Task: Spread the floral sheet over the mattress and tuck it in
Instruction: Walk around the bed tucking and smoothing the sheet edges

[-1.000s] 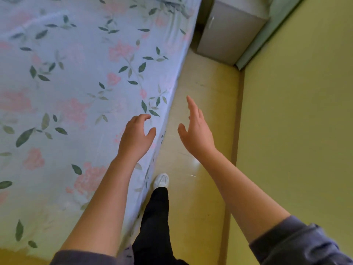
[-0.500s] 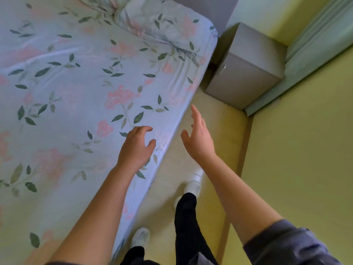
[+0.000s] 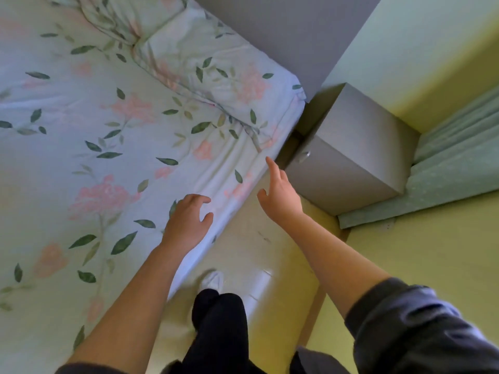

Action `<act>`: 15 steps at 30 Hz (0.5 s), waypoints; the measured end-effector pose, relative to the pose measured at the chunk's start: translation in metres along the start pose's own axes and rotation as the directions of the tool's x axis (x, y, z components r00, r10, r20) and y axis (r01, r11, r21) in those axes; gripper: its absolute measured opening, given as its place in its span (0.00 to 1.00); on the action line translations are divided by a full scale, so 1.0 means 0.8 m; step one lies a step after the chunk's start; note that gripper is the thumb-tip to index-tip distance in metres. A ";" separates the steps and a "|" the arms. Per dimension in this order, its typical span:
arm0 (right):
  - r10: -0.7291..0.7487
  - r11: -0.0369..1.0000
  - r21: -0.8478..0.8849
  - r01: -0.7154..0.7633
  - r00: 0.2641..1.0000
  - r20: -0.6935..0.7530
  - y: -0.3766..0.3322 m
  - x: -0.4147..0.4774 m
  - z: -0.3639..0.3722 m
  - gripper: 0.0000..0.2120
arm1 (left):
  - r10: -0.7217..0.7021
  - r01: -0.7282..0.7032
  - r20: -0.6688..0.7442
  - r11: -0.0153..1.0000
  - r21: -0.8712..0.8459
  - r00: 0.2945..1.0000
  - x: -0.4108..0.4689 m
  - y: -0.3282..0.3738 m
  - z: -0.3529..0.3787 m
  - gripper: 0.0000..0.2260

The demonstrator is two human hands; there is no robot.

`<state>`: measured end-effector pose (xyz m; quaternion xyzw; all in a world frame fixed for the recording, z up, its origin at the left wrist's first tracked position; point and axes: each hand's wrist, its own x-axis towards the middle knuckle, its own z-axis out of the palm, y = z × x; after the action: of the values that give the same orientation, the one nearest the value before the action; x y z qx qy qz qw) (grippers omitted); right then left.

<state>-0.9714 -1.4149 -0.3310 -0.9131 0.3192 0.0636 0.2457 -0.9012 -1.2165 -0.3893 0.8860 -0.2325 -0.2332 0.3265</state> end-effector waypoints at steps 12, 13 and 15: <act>0.258 0.958 0.048 -0.282 0.925 0.277 0.201 0.436 0.020 0.33 | -0.199 0.125 0.214 0.941 0.315 0.956 0.460 0.042 0.185 0.26; 0.299 0.938 0.078 -0.339 0.899 0.319 0.219 0.459 0.032 0.32 | -0.233 0.137 0.228 0.918 0.371 0.945 0.485 0.036 0.198 0.28; 0.368 0.889 0.119 -0.441 0.845 0.388 0.250 0.502 0.068 0.32 | -0.290 0.162 0.228 0.876 0.453 0.930 0.526 0.013 0.225 0.34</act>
<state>-0.7754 -1.7452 -0.5698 -0.7679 0.4603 0.2449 0.3721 -0.6756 -1.5457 -0.6142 0.9133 -0.2167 -0.3401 0.0575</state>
